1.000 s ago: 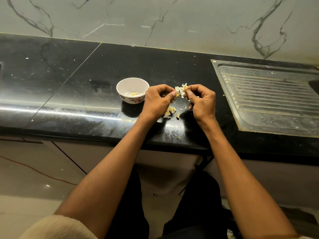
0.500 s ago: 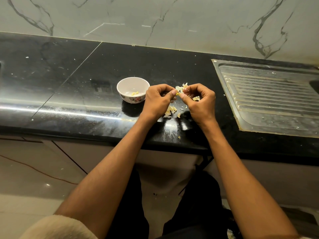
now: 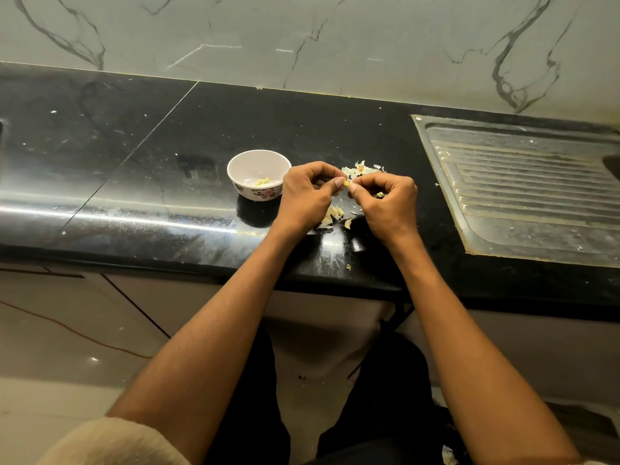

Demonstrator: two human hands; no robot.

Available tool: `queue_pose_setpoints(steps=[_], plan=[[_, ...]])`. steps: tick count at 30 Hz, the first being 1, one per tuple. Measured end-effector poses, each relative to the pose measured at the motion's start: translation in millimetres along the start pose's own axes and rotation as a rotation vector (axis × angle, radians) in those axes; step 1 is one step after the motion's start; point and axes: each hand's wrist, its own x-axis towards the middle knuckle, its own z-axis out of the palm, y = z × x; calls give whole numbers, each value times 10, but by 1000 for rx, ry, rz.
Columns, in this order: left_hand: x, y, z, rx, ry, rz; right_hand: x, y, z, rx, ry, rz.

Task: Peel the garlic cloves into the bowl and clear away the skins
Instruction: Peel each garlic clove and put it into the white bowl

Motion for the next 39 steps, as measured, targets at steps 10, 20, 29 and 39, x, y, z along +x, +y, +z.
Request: queue_pose_setpoints(steps=[10, 20, 29, 39], plan=[[-56, 33, -4, 44, -6, 76, -22, -12, 15, -54, 35, -32], [-70, 30, -3, 85, -26, 106, -47, -40, -14, -157, 17, -118], [-63, 27, -10, 106, -38, 118, -32, -11, -5, -109, -7, -64], [-28, 21, -20, -24, -36, 41, -23, -12, -2, 5, 29, 6]])
